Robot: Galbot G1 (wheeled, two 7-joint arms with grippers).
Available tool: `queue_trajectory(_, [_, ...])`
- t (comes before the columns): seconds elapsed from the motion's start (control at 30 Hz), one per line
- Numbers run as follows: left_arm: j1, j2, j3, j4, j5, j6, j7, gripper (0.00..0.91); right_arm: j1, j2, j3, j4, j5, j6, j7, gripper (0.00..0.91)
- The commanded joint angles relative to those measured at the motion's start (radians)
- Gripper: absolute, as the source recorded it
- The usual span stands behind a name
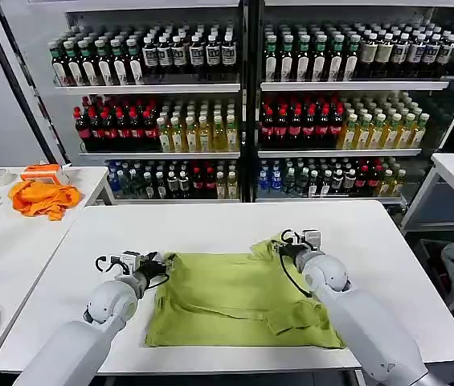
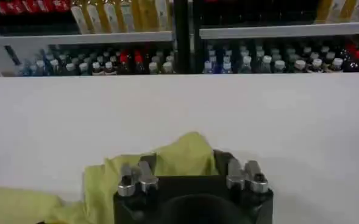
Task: Fold and organize the clothes.
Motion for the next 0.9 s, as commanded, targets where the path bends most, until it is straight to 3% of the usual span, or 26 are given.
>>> queue_trajectory(0.03, [0.02, -0.001, 0.001, -0.014, -0.026, 0.007, 0.028, 0.02, 0.015, 0.012, -0.015, -0.024, 0.013, -0.005, -0.005, 0.0])
queue_trajectory(0.5, [0.027, 0.005, -0.037, -0.043, -0.112, -0.059, 0.055, 0.02, -0.025, 0.001, 0.034, 0.046, -0.013, 0.025, -0.004, 0.0])
queue_trajectory(0.9, [0.097, 0.026, -0.102, -0.177, -0.182, -0.085, 0.065, 0.02, -0.108, -0.067, 0.13, 0.251, -0.017, 0.045, -0.006, 0.0])
